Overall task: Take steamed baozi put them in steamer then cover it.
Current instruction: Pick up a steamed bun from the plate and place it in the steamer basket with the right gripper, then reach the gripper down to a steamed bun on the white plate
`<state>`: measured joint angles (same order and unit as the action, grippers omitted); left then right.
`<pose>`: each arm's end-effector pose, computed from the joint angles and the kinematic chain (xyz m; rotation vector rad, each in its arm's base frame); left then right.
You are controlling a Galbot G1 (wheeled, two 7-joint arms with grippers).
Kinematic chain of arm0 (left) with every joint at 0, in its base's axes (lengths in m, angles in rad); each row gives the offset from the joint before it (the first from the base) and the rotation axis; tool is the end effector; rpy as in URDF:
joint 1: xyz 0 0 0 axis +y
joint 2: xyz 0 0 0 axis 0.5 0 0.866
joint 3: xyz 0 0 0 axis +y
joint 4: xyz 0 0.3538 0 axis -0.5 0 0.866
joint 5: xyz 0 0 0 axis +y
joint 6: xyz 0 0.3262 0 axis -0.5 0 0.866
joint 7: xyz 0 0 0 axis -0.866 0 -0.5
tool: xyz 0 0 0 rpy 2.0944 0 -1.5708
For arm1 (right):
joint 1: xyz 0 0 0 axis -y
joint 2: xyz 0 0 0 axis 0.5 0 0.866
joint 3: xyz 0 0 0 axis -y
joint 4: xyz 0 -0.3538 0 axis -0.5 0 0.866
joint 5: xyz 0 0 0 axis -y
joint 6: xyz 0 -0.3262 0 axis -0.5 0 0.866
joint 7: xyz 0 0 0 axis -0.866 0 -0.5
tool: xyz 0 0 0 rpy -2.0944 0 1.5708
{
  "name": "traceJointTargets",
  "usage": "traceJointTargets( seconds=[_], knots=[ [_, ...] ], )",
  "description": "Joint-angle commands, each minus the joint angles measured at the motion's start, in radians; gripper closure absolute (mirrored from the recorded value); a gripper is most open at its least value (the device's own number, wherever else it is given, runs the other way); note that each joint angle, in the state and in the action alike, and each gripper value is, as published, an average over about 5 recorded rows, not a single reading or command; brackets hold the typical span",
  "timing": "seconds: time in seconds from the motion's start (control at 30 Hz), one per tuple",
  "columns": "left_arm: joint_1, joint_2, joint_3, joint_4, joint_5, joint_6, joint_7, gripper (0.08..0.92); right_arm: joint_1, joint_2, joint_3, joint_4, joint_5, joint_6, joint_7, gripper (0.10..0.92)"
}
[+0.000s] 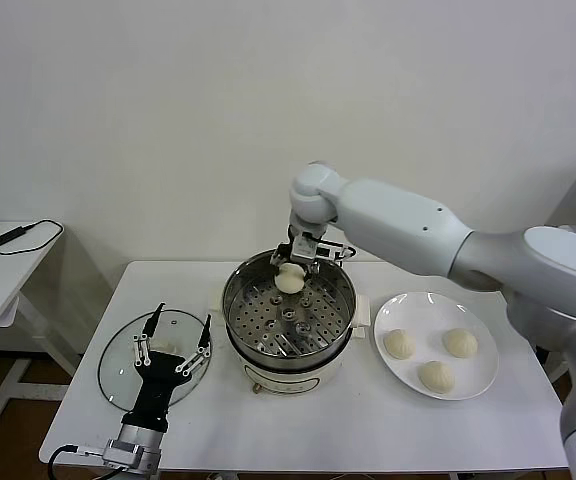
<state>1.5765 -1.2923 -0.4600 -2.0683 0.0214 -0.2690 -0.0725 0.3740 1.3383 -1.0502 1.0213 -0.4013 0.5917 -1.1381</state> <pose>0.1482 0.0370 -0.3132 0.2189 2.8842 0.2865 0.5676 0.1499 -0.0864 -1.9706 0.3171 -2.3963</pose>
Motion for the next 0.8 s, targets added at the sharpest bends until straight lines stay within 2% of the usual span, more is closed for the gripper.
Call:
traceJointTargets(
  seconds=[0.03, 0.13, 0.27, 0.4, 0.57, 0.7, 0.8],
  knots=[
    [0.001, 0.000, -0.001, 0.003, 0.000, -0.003, 0.000, 0.177, -0.029, 0.048, 0.007, -0.054, -0.056, 0.020, 0.007, 0.333],
    [0.001, -0.001, -0.001, 0.005, 0.000, -0.005, -0.001, 0.177, -0.036, 0.052, 0.010, -0.063, -0.059, 0.023, 0.011, 0.304],
    [0.001, -0.002, -0.002, 0.004, 0.000, -0.007, -0.007, 0.177, -0.035, 0.049, 0.017, -0.057, -0.057, 0.021, 0.018, 0.226],
    [0.001, -0.003, -0.005, 0.003, 0.000, -0.010, -0.010, 0.177, -0.007, 0.004, 0.019, 0.007, 0.014, -0.003, -0.009, 0.204],
    [-0.001, -0.002, -0.003, 0.004, 0.000, -0.009, -0.011, 0.177, 0.091, -0.122, 0.020, 0.117, 0.241, -0.117, -0.105, 0.203],
    [-0.004, 0.000, 0.002, 0.004, 0.002, -0.006, -0.011, 0.177, 0.230, -0.269, -0.067, 0.159, 0.520, -0.343, -0.159, 0.203],
    [-0.006, 0.002, 0.006, 0.005, 0.004, -0.006, -0.011, 0.177, 0.310, -0.363, -0.158, 0.145, 0.662, -0.502, -0.159, 0.203]
  ],
)
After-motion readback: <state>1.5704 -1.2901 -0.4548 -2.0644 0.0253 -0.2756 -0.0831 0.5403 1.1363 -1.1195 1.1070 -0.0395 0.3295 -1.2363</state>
